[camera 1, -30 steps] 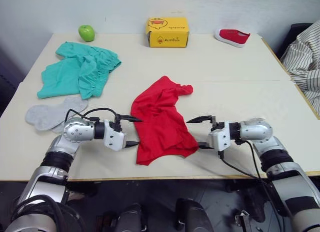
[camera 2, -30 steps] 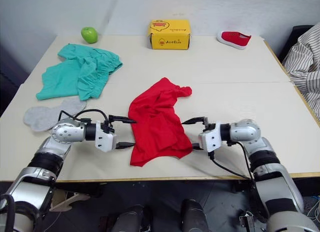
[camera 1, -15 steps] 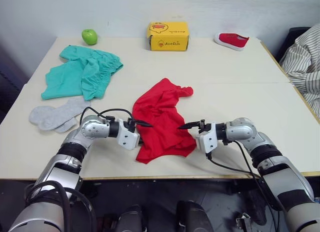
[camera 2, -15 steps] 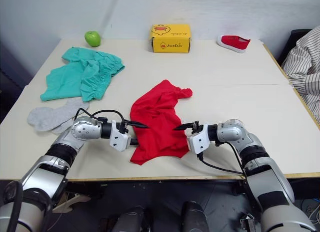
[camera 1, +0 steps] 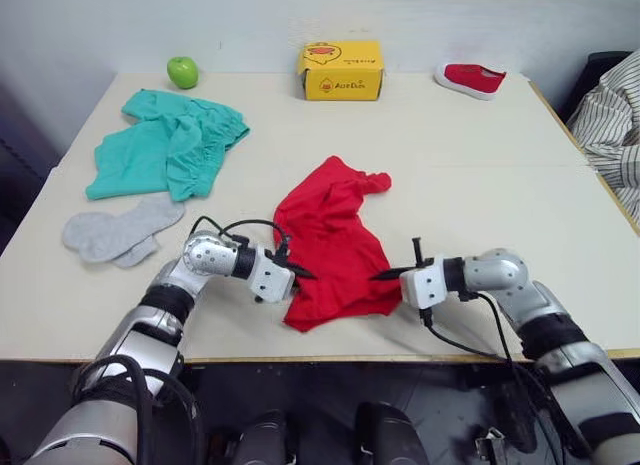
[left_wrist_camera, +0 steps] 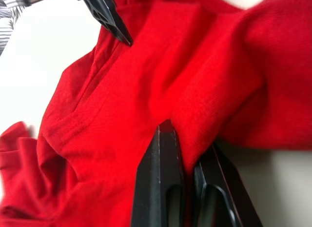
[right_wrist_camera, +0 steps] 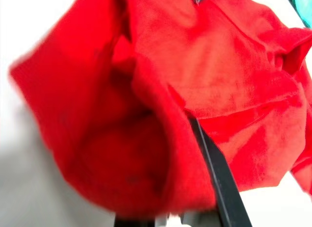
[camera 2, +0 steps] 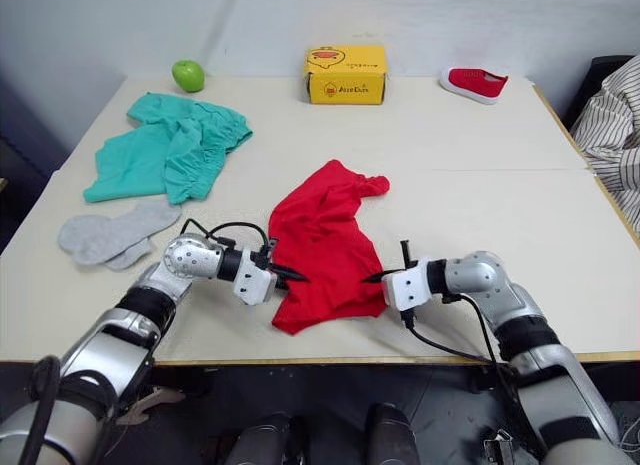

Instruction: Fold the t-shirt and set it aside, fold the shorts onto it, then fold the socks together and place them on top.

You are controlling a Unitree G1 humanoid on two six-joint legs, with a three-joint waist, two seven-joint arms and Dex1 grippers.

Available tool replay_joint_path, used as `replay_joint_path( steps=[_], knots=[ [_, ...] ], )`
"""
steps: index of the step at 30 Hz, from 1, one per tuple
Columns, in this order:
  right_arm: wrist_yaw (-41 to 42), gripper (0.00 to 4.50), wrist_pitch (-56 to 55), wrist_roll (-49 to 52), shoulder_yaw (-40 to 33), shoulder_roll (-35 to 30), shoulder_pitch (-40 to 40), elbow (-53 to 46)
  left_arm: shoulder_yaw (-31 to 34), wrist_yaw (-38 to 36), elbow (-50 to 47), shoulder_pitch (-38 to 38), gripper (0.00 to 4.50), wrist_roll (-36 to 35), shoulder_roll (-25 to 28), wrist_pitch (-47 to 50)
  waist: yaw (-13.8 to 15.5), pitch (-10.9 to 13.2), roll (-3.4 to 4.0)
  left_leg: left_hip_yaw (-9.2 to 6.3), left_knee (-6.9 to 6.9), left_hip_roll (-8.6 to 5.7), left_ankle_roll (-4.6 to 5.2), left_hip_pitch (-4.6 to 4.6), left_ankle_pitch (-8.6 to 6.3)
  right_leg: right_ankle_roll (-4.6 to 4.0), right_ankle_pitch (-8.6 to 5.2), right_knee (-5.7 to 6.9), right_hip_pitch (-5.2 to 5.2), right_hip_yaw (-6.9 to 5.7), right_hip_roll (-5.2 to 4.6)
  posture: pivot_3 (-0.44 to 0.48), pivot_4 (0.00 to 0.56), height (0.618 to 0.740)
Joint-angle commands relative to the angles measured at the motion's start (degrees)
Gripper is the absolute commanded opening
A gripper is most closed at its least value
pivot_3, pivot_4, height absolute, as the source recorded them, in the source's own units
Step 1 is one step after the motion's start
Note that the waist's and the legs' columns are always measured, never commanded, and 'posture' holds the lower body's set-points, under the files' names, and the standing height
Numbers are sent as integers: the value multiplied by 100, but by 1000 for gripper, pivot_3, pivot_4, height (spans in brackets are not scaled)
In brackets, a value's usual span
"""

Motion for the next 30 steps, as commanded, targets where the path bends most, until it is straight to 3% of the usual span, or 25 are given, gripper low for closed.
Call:
replay_joint_path(
  steps=[1,7,15,20,25,30],
  knots=[
    [328,0,1465,318,-283,-622,581,-1335,17,-734,-1187,587,18,-961,190,677,-4,4,5,0,2,0,1,-3,-6,0,0,-2,-2,-1,1,0,150,740],
    [708,0,4539,1153,-768,-1813,1919,-4007,330,-566,-3206,1193,18,-1339,569,2068,55,15,13,-34,40,5,7,-61,-27,0,0,-30,-15,-6,3,0,150,740],
    [450,0,7115,2222,-1105,-2404,3259,-6487,392,-575,-5122,2490,18,-1426,1329,3173,140,18,18,-44,88,31,25,-89,-66,4,2,-64,-21,3,-7,0,150,740],
    [430,0,7403,2541,-1237,-2484,3732,-6958,485,-346,-5759,3166,18,-1274,1538,3493,192,21,21,-59,86,40,21,-96,-71,7,3,-90,-13,-8,-4,0,150,740],
    [1007,0,6235,2678,-1626,-2452,4257,-6757,641,-291,-6358,3699,18,-1493,1836,3989,210,22,20,-52,83,41,8,-97,-76,7,3,-101,-13,-6,6,0,150,740],
    [1155,0,6657,3709,-2276,-2379,3742,-6452,910,-425,-6490,3626,18,-2256,1938,4836,234,25,22,-34,85,41,17,-93,-75,21,10,-107,-13,-2,14,0,150,740]
  ],
)
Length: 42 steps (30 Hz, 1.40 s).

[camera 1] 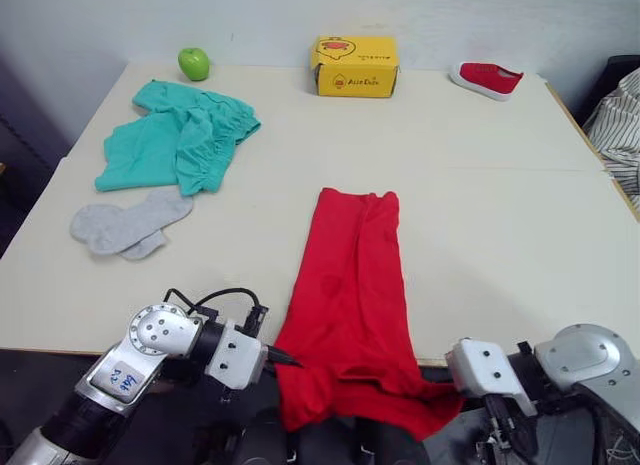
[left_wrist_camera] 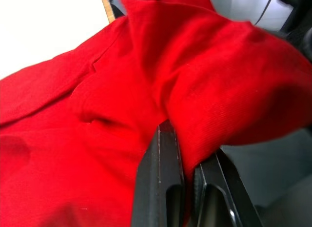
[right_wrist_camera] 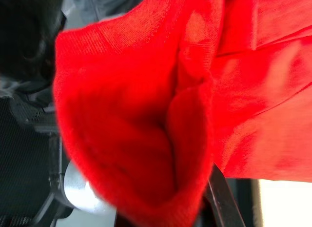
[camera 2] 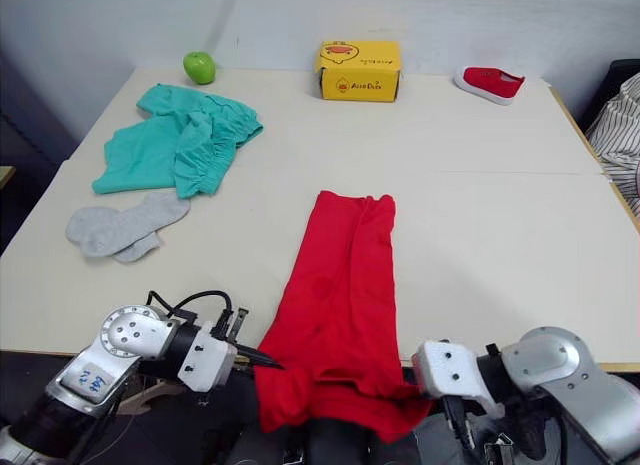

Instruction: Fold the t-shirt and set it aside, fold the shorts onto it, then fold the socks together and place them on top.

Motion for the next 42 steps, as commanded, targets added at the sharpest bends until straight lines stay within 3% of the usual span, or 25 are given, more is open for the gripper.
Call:
replay_joint_path(
  steps=[1,6,10,15,19,24,31,32,35,42],
  knots=[
    [56,0,505,814,-507,1,-590,207,449,-41,-59,-246,18,-695,43,730,-5,3,2,2,0,0,11,1,-4,2,1,-2,-1,4,-5,0,150,740],
    [-110,0,1196,1218,-382,159,-2391,1267,652,-292,1059,-1849,18,-1347,-173,2242,40,12,11,-5,2,10,14,-1,2,-7,5,2,-6,5,-2,0,150,740],
    [-260,0,935,211,365,452,-3734,2597,562,-302,2725,-3385,18,-1152,-704,2990,52,11,11,19,3,-2,-11,-12,16,-6,6,26,-33,-8,40,0,150,740],
    [-654,0,190,-883,950,1370,-5249,4822,550,-142,4985,-4717,18,-556,-1532,2784,-54,8,6,58,21,-47,9,-86,27,21,20,52,-102,11,48,0,150,740],
    [-1052,0,-622,-1521,1074,2085,-6118,6679,830,435,6741,-5557,18,-240,-2161,2378,-114,10,5,89,8,-39,-5,-96,29,21,19,39,-106,0,68,0,150,740],
    [-1202,0,-1243,-2007,1085,2671,-6728,8325,1052,973,7993,-6022,18,157,-2597,1920,-199,10,4,88,2,-33,-12,-96,34,22,19,35,-106,0,73,0,150,740],
    [-1323,0,-1596,-2133,863,3106,-6817,8986,1487,1674,8496,-6083,18,380,-2669,1959,-299,11,4,81,6,-30,-16,-91,40,22,19,49,-107,10,72,0,150,740],
    [-1415,0,-1535,-1998,694,3195,-6824,9055,1553,1784,8509,-6067,258,389,-2673,2030,-307,11,5,72,6,-29,-19,-90,44,22,19,52,-107,11,72,0,150,740],
    [-1584,737,-1014,-1612,207,3396,-6883,9130,1768,1903,8485,-6011,1095,357,-2716,2207,-316,11,5,50,6,-28,-23,-86,59,22,19,63,-107,14,71,0,150,740],
    [-2323,3216,-105,-1092,-740,3549,-7069,9363,2444,2807,8518,-6028,3397,200,-2749,2360,-343,11,5,42,7,-25,-28,-81,65,22,19,77,-109,18,70,0,150,740]
  ],
)
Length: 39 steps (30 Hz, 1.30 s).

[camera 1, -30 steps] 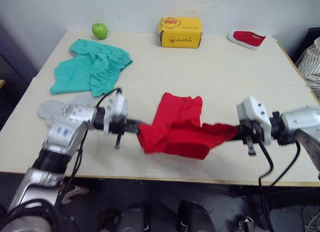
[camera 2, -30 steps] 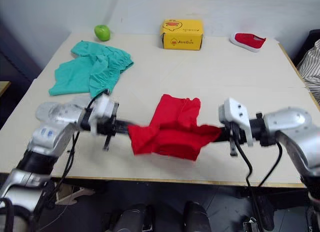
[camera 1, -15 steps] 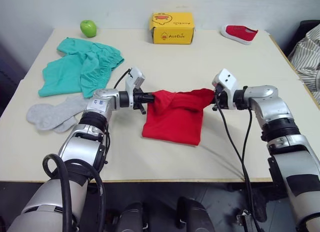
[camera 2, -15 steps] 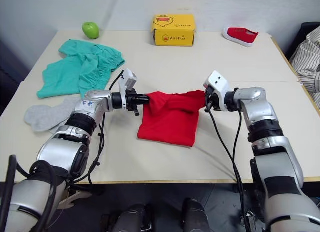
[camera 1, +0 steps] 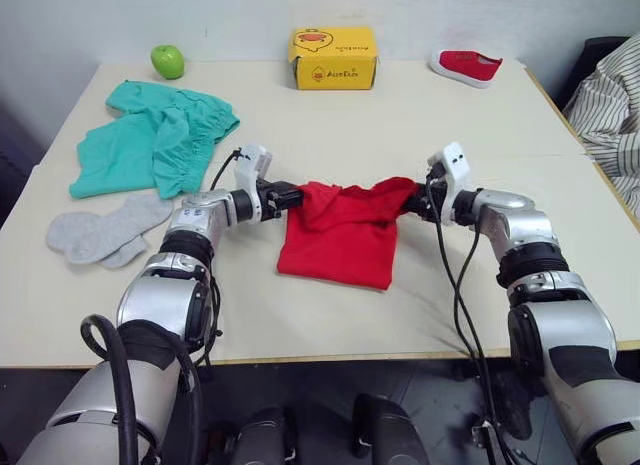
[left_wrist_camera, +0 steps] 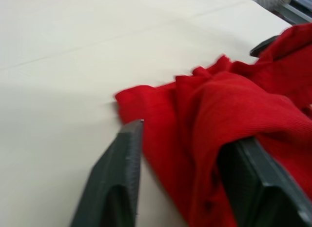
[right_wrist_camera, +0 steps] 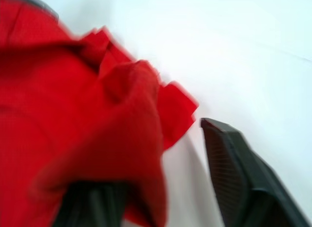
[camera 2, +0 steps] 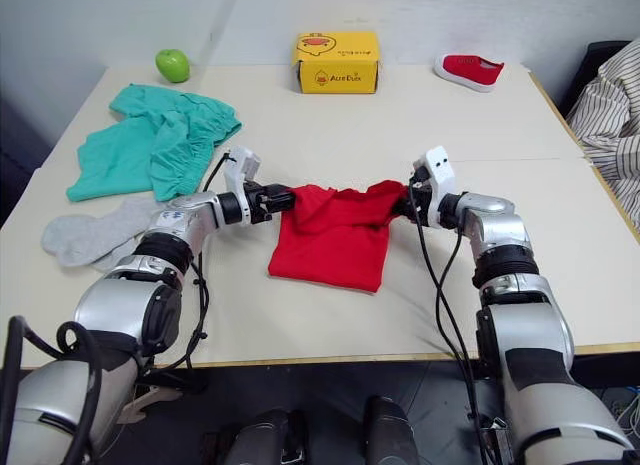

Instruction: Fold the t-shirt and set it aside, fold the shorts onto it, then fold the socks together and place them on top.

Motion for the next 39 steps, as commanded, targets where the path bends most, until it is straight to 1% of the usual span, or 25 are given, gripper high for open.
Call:
replay_joint_path(
  steps=[1,3,4,8,10,11,12,13,16,18,20,23,25,26,27,29,30,31,33,36,38,39],
  knots=[
    [-324,3633,512,360,-534,-39,-240,95,401,507,6,-103,3787,-165,4,-7,-2,0,0,-1,0,0,0,0,0,0,0,0,0,0,0,0,150,740],
    [-546,4299,646,460,-750,-14,-246,163,605,725,-1,-83,4429,-245,-14,-20,-2,0,0,-2,-1,0,0,0,0,0,0,0,0,0,0,0,150,740],
    [-637,4493,668,484,-825,-3,-241,176,681,786,-7,-74,4500,-271,-20,-20,-1,0,0,-2,-1,0,0,0,0,0,0,0,0,0,-1,0,150,740],
    [-1144,4493,746,679,-1230,24,-221,245,885,877,-24,53,4500,-306,14,146,-20,0,0,-1,-2,0,0,0,0,0,0,0,-1,0,-1,0,150,740],
    [-1230,4493,619,677,-1304,2,-159,168,873,886,-63,131,4500,-235,40,140,-37,0,0,0,-2,-1,0,0,0,0,0,0,-1,0,-1,0,150,740],
    [-1073,4493,401,631,-1260,-57,-19,-35,881,876,-100,190,4500,-222,76,176,-44,0,0,0,-3,-1,0,0,0,0,0,0,-1,1,-1,0,150,740],
    [-810,4493,223,644,-1240,-132,177,-349,935,951,-133,242,4500,-251,137,252,-45,0,0,1,-4,-1,0,0,0,0,0,0,-2,1,0,0,150,740],
    [-569,4493,285,704,-1224,-202,341,-636,982,991,-173,288,4500,-281,193,297,-42,0,0,1,-5,-1,-1,0,0,0,0,1,-2,1,0,0,150,740],
    [92,4493,271,964,-1154,-306,1165,-2067,747,483,-587,598,4500,-83,370,-94,-43,0,0,0,-9,-4,-1,0,-1,0,0,0,-3,1,0,0,150,740],
    [525,4493,331,1080,-931,-384,1852,-3179,714,272,-899,806,4500,-79,453,-362,-41,0,0,1,-11,-4,-3,1,-2,0,0,-1,-5,2,0,0,150,740],
    [812,4493,72,1039,-667,-455,2552,-4192,651,-37,-1266,1043,4500,-93,561,-600,-38,0,0,1,-9,-2,-5,1,-3,-1,0,0,-6,3,2,0,150,740],
    [974,4493,-115,1078,-361,-450,3439,-5497,459,-709,-2075,1559,4500,-99,758,-1055,-37,0,0,5,-6,0,-7,3,-4,-1,0,2,-6,6,2,0,150,740],
    [1165,4493,-619,810,46,-516,4043,-6213,265,-1045,-2756,2044,4500,24,973,-1585,-36,0,1,9,-4,1,-7,5,-4,-2,-1,4,-8,11,2,0,150,740],
    [1247,4493,-844,693,210,-547,4248,-6420,164,-1403,-3187,2326,4500,-23,1045,-1886,-38,0,1,8,-3,3,-11,9,-6,-3,-2,8,-8,11,3,0,150,740],
    [1220,4493,-1068,569,308,-537,4386,-6521,80,-1675,-3558,2563,4500,-77,1083,-2194,-36,-1,1,10,-4,3,-11,9,-6,-4,-2,8,-9,13,3,0,150,740],
    [1063,4493,-1422,326,457,-482,4519,-6512,-114,-2164,-4182,2961,4500,-213,1122,-2454,-8,-1,1,11,-3,4,-15,14,-9,-6,-3,11,-7,15,2,0,150,740],
    [939,4493,-1660,124,542,-454,4545,-6407,-244,-2233,-4346,3093,4500,-116,1141,-2639,19,-1,1,13,3,4,-13,12,-8,-6,-3,10,-7,17,0,0,150,740],
    [884,4493,-1880,-64,659,-454,4559,-6271,-401,-2268,-4405,3197,4500,74,1151,-3020,74,-1,1,13,5,5,-10,14,-7,-7,-3,15,-6,18,-4,0,150,740],
    [766,4493,-2313,-406,827,-467,4538,-6007,-611,-2049,-4242,3238,4500,509,1161,-3752,141,-2,-2,11,10,11,-6,15,-4,-7,-3,17,-4,17,-8,0,150,740],
    [415,4493,-2983,-852,985,-354,4264,-5405,-887,-1709,-3816,3077,4500,898,1010,-4033,179,-2,-2,8,11,11,-2,16,-3,-8,-3,17,0,15,-15,0,150,740],
    [262,4123,-3314,-1144,1139,-317,4004,-4971,-1155,-1500,-3543,2925,4500,1281,928,-4166,176,-2,-2,12,11,2,2,15,-2,-8,-3,19,-2,14,-15,0,150,740],
    [280,3895,-3422,-1274,1236,-344,3909,-4766,-1276,-1456,-3401,2862,4313,1418,892,-4188,177,-2,-2,12,11,0,2,17,-1,-8,-3,25,-2,14,-15,0,150,740]
  ],
)
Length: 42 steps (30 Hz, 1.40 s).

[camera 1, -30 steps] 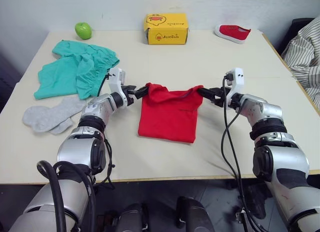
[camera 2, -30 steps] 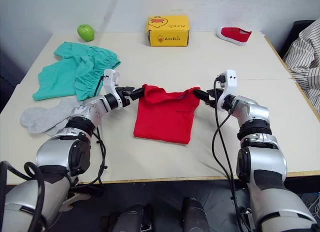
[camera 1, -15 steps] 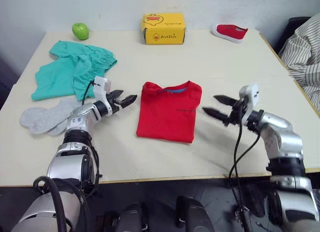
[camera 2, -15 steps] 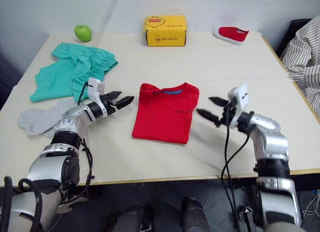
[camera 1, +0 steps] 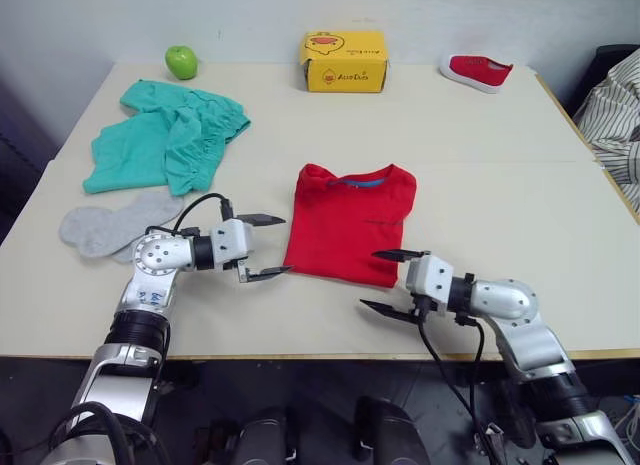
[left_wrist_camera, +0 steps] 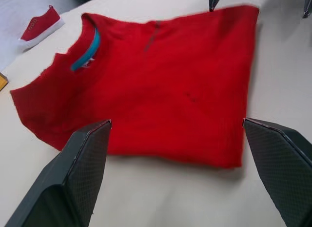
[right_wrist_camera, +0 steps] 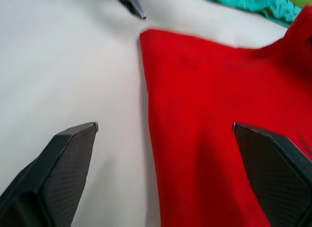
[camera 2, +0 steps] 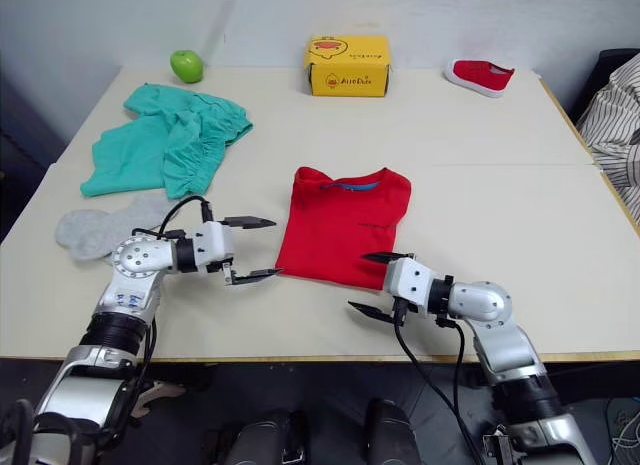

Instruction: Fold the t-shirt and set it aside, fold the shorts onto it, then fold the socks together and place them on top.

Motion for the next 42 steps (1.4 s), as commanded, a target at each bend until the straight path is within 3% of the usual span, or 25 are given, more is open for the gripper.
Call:
replay_joint_path(
  steps=[1,6,7,11,14,18,23,28,33,34,38,41,42],
  knots=[
    [-116,3608,-607,-385,227,-31,-357,510,-400,313,373,-262,4110,537,-110,-294,-4,0,0,0,0,-6,1,-1,1,0,0,-1,0,-2,1,0,150,740],
    [-133,1656,-926,-439,300,-46,-663,1124,-697,379,875,-487,2501,739,-190,-302,8,-2,-1,-5,0,-5,2,7,2,-1,0,-2,11,-7,3,0,150,740],
    [-95,1483,-975,-399,300,-63,-708,1200,-719,327,895,-487,2334,706,-194,-303,6,-2,-1,-5,0,-5,3,11,2,0,0,-2,17,-7,3,0,150,740],
    [391,38,-1037,19,293,-143,-698,1226,-805,-406,229,-19,989,248,-73,72,-15,-3,0,-4,0,14,8,22,5,0,0,3,22,-4,0,0,150,740],
    [806,0,-908,384,293,-225,-520,967,-820,-743,-621,497,48,-52,134,484,-62,-3,1,-5,-4,22,5,24,2,-2,-1,5,21,-3,0,0,150,740],
    [1227,0,-520,956,208,-534,153,6,-612,-785,-2584,1750,48,-617,649,1239,-90,-5,4,-8,-11,26,-1,29,-8,-11,-7,5,20,-3,1,0,150,740],
    [1233,0,-370,1084,33,-937,826,-708,-390,-321,-4098,2891,48,-790,983,1823,-60,-3,6,-8,-6,33,0,37,-16,-17,-10,-1,28,0,-1,0,150,740],
    [1178,0,-352,1100,56,-1084,1187,-961,-208,267,-4577,3468,48,-557,1101,2151,6,-3,6,-8,-8,29,4,59,-31,-25,-14,-8,36,-5,-32,0,150,740],
    [1030,0,-8,1188,159,-943,1284,-1081,-138,552,-4398,3578,48,-479,1180,2161,63,-3,6,-3,-11,23,4,62,-33,-31,-18,-1,33,-13,-42,0,150,740],
    [1058,0,262,1379,166,-934,1332,-1190,-103,607,-4334,3556,294,-513,1162,2151,67,-3,6,-3,-11,23,4,62,-33,-31,-18,-1,34,-13,-42,0,150,740],
    [1049,973,401,1491,83,-962,1419,-1486,16,461,-4216,3531,1367,-747,1303,2280,77,-4,6,-4,-11,23,7,63,-34,-32,-18,-1,34,-15,-49,0,150,740],
    [1042,1997,825,1877,-138,-1112,1504,-2003,417,224,-4321,3662,2300,-1337,1515,2721,76,-3,8,-3,-12,25,8,62,-35,-33,-18,-1,31,-14,-56,0,150,740],
    [1061,1997,1257,2250,-271,-1246,1505,-2291,716,13,-4458,3793,2300,-1826,1673,3092,64,-2,8,-3,-13,26,7,63,-36,-33,-19,-1,32,-14,-56,0,150,740]
  ],
)
